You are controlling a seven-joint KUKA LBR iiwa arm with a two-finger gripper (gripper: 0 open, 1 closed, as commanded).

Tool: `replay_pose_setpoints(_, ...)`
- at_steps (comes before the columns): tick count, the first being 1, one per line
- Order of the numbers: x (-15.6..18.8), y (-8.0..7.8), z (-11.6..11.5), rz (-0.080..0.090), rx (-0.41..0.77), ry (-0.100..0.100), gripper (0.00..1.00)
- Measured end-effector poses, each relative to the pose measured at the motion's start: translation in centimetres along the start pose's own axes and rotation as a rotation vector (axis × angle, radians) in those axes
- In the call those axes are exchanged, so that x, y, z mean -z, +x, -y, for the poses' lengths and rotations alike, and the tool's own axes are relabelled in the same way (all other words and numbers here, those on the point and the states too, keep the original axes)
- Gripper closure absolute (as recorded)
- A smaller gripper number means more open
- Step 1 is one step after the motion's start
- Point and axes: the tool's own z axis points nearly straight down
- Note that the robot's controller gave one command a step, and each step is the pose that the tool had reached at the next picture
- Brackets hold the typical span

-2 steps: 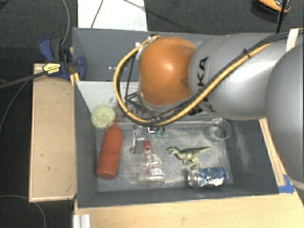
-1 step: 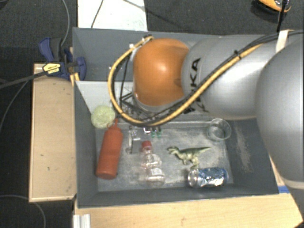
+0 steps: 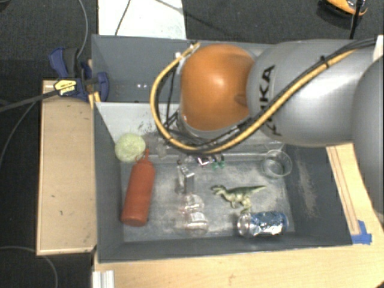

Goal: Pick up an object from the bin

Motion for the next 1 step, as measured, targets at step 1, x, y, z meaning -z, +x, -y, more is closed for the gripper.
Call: replay_pose_setpoints(1,-2.06,-1.97,-0.91,0.027,-0.047,0.002,0.0)
